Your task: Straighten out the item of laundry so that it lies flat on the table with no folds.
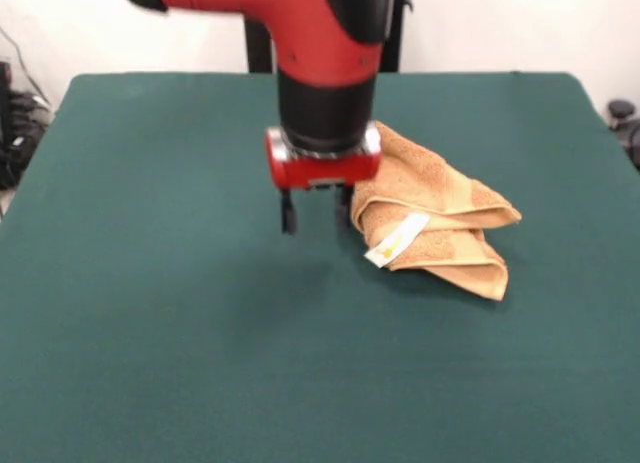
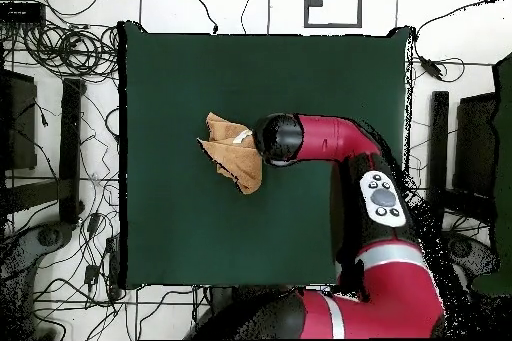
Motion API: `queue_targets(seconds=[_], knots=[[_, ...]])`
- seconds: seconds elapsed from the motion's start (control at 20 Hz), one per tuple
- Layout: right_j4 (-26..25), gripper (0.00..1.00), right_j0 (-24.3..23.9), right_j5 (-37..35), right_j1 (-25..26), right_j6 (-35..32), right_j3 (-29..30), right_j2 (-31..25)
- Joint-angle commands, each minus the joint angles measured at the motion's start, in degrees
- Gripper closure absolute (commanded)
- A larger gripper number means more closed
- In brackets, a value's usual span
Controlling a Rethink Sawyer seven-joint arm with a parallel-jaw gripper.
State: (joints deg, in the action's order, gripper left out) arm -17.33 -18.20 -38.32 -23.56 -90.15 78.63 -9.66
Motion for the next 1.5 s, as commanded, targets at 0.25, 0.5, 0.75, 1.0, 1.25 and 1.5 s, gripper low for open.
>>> queue_targets(seconds=[0.25,0.5,0.75,1.0,1.25,1.5], knots=[[3.2,0.0,-0.6,-5.0,8.0,5.8,-6.2,-14.1],[5.2,0.0,-2.2,-11.3,10.3,8.7,-8.9,-18.1],[7.5,0.0,-3.4,-15.2,12.0,9.3,-9.3,-21.3],[9.1,0.0,-3.7,-19.6,13.9,9.1,-11.1,-23.1],[9.1,0.0,-4.0,-21.2,14.2,8.9,-11.1,-23.7],[9.0,0.0,-4.4,-21.9,15.2,9.6,-11.9,-24.4]])
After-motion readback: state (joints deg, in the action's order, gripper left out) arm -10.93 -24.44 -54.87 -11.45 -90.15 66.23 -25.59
